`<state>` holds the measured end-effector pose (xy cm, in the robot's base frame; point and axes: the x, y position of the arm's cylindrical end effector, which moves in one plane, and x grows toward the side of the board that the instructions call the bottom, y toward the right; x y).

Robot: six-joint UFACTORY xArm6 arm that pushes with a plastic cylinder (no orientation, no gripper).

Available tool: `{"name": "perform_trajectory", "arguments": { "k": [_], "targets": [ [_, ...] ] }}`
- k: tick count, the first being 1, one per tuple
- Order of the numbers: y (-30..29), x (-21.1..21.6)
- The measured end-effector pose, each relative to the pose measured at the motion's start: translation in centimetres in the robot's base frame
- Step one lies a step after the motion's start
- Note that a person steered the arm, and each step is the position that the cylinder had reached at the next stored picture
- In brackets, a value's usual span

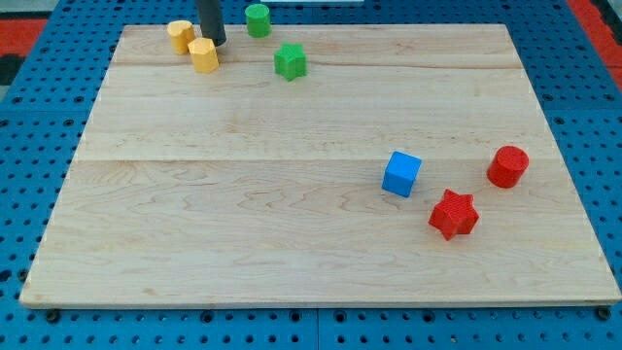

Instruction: Move yellow heart diagonally to the yellow hexagon

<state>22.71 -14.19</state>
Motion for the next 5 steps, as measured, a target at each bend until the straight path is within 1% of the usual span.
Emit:
{"name": "perform_trajectory", "arguments": {
  "k": [1, 2, 3, 4, 5],
  "targets": [
    [-2.0, 0.9],
    [-6.2, 0.9],
    [-13.2, -0.1],
    [-15.7, -2.6],
    [-10.2, 0.7]
  ]
}}
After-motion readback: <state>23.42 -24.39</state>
